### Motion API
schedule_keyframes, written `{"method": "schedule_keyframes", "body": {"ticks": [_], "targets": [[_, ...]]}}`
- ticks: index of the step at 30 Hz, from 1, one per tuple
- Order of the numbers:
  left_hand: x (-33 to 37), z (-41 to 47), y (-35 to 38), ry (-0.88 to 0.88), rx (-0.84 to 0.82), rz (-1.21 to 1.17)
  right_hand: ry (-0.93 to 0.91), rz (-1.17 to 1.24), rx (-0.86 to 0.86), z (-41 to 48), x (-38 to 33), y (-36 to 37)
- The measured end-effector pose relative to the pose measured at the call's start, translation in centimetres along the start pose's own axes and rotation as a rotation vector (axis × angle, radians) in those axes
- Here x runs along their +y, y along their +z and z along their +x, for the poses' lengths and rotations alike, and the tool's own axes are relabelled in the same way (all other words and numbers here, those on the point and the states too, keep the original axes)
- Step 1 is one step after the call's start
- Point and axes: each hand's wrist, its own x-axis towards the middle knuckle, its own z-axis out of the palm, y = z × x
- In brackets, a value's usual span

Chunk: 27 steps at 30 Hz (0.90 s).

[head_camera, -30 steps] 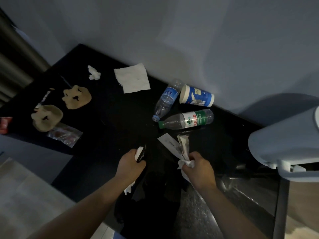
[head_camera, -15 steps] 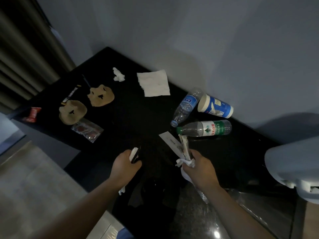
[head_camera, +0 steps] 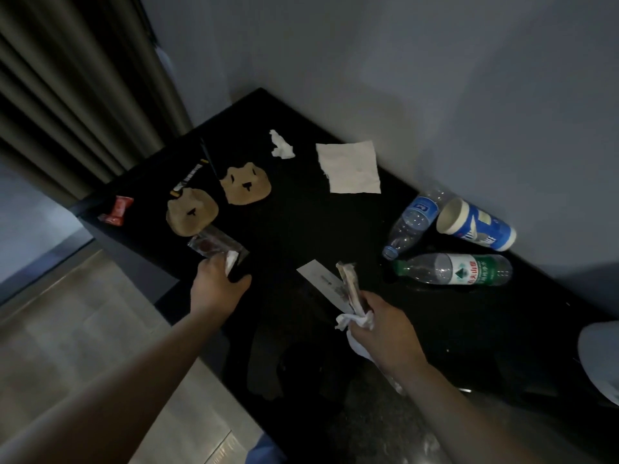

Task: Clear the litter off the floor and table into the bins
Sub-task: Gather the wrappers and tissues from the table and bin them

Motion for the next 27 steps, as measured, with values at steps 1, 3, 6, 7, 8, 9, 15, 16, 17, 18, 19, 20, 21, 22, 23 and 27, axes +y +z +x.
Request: {"method": "schedule_keyframes", "body": {"ticks": [1, 3, 6, 7, 8, 9, 15, 16, 17, 18, 19, 20, 21, 22, 23, 27], "targets": [[-0.2, 0.8, -0.3, -0.006, 0.019, 0.005, -0.004, -0.004, -0.004, 0.3, -0.3, 0.2], [-0.4, 2.1, -0.7, -0.028, 0.045, 0.004, -0.009, -0.011, -0.007, 0.7, -0.7, 0.3], [-0.6, 3.5, -1.2, -0.062, 0.073, -0.011, -0.011, -0.026, -0.012, 1.4, -1.2, 0.7], [-0.7, 3.9, -1.3, -0.057, 0.075, -0.001, -0.011, -0.032, -0.013, 1.6, -1.4, 0.8], [-0.8, 4.3, -1.3, -0.041, 0.07, 0.021, -0.012, -0.039, -0.016, 1.8, -1.5, 1.0], [-0.8, 4.7, -1.4, -0.022, 0.055, 0.052, -0.014, -0.044, -0.019, 2.0, -1.6, 1.1], [-1.4, 6.3, -1.2, -0.01, -0.094, 0.201, 0.0, -0.061, -0.042, 2.9, -2.3, 2.0], [-1.5, 6.5, -1.2, -0.018, -0.103, 0.219, 0.001, -0.064, -0.047, 3.1, -2.3, 2.1], [-1.7, 6.7, -1.1, -0.024, -0.11, 0.238, 0.002, -0.065, -0.051, 3.2, -2.4, 2.3], [-1.8, 6.9, -1.1, -0.03, -0.116, 0.252, 0.004, -0.064, -0.052, 3.3, -2.4, 2.4], [-2.0, 7.0, -1.0, -0.034, -0.121, 0.26, 0.004, -0.062, -0.05, 3.4, -2.5, 2.5], [-2.2, 7.2, -1.0, -0.037, -0.122, 0.264, 0.004, -0.062, -0.047, 3.5, -2.5, 2.5], [-2.3, 7.4, -1.0, -0.037, -0.117, 0.269, 0.003, -0.065, -0.045, 3.6, -2.6, 2.6], [-2.4, 7.5, -1.0, -0.031, -0.109, 0.28, -0.001, -0.067, -0.045, 3.7, -2.7, 2.7], [-2.5, 7.5, -1.1, -0.018, -0.1, 0.294, -0.005, -0.067, -0.045, 3.7, -2.7, 2.8], [-2.8, 7.6, -1.2, 0.031, -0.078, 0.323, -0.001, -0.067, -0.056, 4.1, -2.9, 3.0]]}}
